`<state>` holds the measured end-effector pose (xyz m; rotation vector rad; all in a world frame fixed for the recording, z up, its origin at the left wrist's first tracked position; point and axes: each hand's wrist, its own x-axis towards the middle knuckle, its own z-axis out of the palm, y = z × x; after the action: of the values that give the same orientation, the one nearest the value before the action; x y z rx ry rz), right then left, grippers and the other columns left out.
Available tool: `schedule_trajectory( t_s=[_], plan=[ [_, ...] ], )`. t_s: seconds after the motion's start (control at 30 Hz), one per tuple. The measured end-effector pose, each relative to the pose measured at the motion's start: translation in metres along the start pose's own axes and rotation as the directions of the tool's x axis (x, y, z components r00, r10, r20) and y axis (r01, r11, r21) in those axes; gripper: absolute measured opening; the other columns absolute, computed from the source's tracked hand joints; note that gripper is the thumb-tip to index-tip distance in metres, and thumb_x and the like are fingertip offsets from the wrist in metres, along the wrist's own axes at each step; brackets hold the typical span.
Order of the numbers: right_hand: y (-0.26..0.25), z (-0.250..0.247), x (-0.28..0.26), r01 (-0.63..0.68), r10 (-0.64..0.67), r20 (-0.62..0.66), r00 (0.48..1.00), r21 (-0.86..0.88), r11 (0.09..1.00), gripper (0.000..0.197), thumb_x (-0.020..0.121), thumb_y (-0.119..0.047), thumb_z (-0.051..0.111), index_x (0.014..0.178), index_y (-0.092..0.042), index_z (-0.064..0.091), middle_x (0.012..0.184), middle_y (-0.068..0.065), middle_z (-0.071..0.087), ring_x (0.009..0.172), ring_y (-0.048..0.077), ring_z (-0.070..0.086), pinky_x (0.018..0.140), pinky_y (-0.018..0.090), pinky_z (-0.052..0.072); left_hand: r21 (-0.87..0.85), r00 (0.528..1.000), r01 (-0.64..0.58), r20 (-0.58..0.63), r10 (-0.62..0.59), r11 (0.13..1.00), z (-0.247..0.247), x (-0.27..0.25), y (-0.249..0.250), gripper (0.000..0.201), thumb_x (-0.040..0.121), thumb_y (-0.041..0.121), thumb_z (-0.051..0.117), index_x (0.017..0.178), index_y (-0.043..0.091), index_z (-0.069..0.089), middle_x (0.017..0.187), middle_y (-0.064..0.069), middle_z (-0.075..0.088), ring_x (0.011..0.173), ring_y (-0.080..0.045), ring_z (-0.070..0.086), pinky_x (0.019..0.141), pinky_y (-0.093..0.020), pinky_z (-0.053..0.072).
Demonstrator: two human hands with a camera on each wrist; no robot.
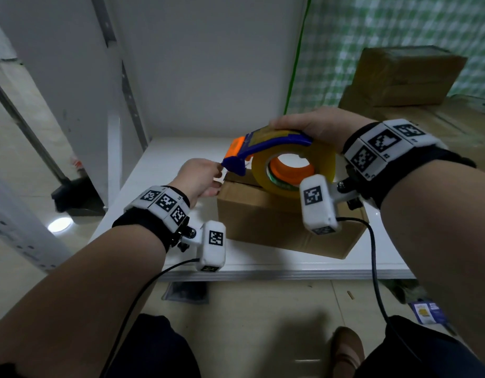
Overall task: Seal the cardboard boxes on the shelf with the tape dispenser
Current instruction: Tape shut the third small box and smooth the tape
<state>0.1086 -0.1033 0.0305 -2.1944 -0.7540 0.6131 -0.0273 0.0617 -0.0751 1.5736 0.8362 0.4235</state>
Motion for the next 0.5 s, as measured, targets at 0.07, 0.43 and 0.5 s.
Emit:
schedule_trajectory(
  t_s=[0.07,0.43,0.5],
  plan=[
    [0.001,0.001,0.000,0.006,-0.006,0.003,1.000,0.011,1.000,0.067,0.053,-0.069,0.074,0.093,-0.015,0.070,0.087,0.007,0.074,0.086,0.025,0.071,0.087,0.044,0.054,-0.087,0.997,0.061,-0.037,-0.064,0.994,-0.004,0.001,0.002,0.021,0.097,0.021,0.048,0.092,0.005,0.061,0.086,-0.008,0.062,0.062,-0.014,0.055,0.051,-0.020,0.051],
    [0.005,0.001,-0.006,0.015,-0.013,-0.032,0.999,0.056,0.998,0.065,0.061,-0.064,0.074,0.100,-0.013,0.068,0.090,0.007,0.074,0.084,0.025,0.071,0.087,0.042,0.055,-0.238,0.966,0.253,0.119,-0.230,0.938,-0.002,-0.007,0.015,0.015,0.092,0.022,0.058,0.095,0.008,0.063,0.072,-0.005,0.064,0.053,-0.008,0.051,0.046,-0.015,0.045],
    [0.004,0.001,-0.009,0.021,-0.019,-0.029,0.999,0.047,0.999,0.062,0.062,-0.064,0.074,0.097,-0.013,0.068,0.089,0.007,0.074,0.084,0.025,0.071,0.086,0.042,0.055,-0.247,0.954,0.290,0.151,-0.259,0.925,-0.001,-0.008,0.018,0.014,0.092,0.018,0.057,0.092,0.006,0.063,0.061,-0.005,0.065,0.044,-0.006,0.052,0.042,-0.014,0.046]
  ],
)
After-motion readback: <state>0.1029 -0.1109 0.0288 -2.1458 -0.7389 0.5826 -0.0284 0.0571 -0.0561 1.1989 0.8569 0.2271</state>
